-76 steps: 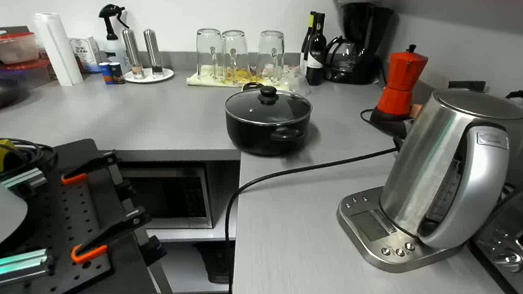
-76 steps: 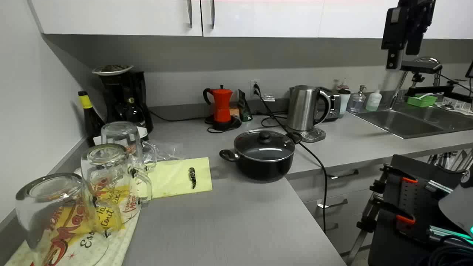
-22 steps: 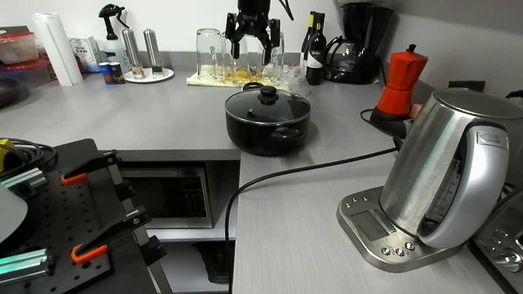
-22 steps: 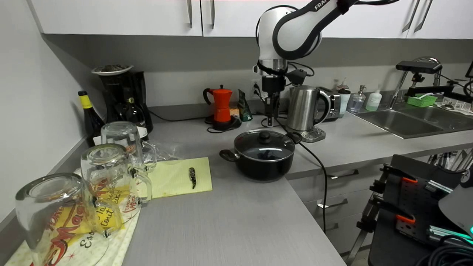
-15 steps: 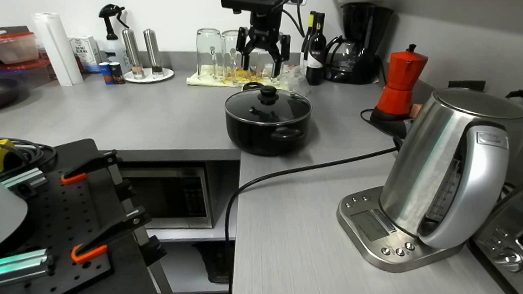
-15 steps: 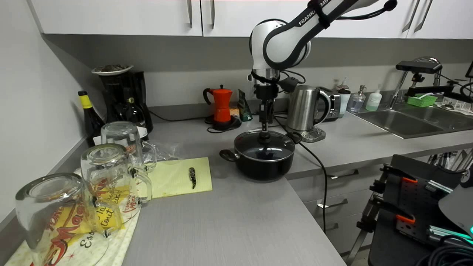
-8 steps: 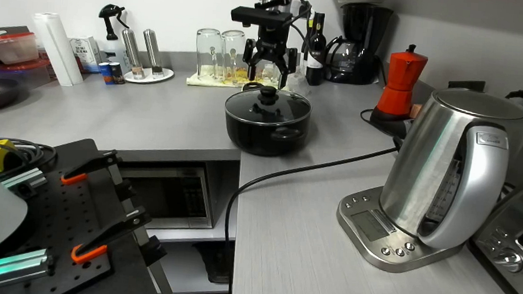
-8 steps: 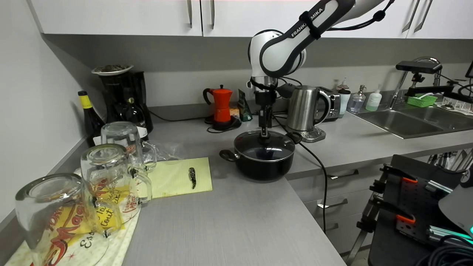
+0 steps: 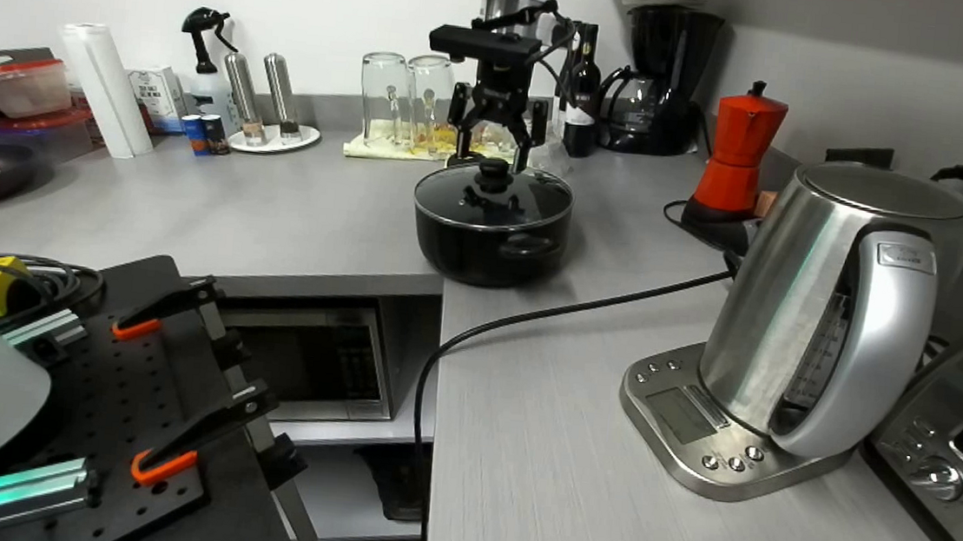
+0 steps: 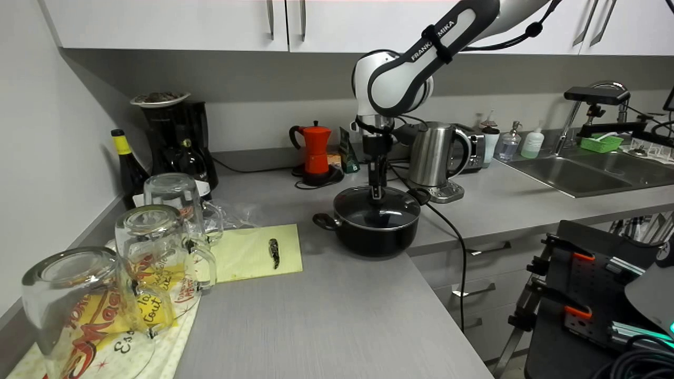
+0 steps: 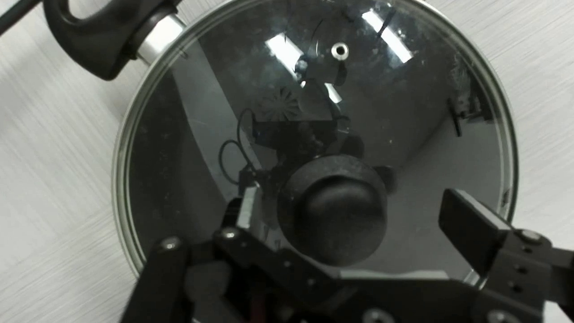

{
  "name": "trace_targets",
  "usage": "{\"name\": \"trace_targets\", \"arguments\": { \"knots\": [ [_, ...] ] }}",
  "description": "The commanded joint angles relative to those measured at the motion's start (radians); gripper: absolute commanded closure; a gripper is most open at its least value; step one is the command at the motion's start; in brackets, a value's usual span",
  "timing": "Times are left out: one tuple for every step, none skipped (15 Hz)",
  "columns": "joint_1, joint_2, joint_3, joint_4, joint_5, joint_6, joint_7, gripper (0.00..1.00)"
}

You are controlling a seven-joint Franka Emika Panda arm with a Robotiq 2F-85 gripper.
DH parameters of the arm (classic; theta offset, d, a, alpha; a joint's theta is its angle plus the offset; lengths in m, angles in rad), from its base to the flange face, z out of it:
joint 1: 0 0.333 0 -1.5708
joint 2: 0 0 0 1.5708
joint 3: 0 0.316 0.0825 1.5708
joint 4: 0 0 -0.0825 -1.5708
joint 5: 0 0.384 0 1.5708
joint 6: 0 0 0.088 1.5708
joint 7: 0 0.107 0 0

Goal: Remove the lid from the pot

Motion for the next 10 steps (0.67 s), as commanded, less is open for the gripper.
{"name": "trace_targets", "arguments": {
  "knots": [
    [-0.008,0.019,0.007,0.035,-0.002,-0.024,-0.035,0.25],
    [-0.008,0.019,0.007,0.035,-0.002,-0.023,-0.038,0.26],
    [-0.009,0.018,0.008,0.034,-0.002,-0.022,-0.043,0.33],
    [-0.009,0.018,0.008,0.035,-0.001,-0.021,-0.047,0.4],
    [-0.009,0.018,0.009,0.036,-0.001,-0.021,-0.05,0.47],
    [-0.009,0.018,0.009,0.037,-0.001,-0.02,-0.051,0.56],
    [-0.009,0.017,0.01,0.037,0.0,-0.019,-0.053,0.62],
    [-0.011,0.014,0.011,0.036,0.001,-0.017,-0.055,0.72],
    [-0.009,0.006,0.012,0.029,0.0,-0.014,-0.056,0.75],
    [-0.008,-0.005,0.013,0.02,0.0,-0.012,-0.056,0.75]
  ]
}}
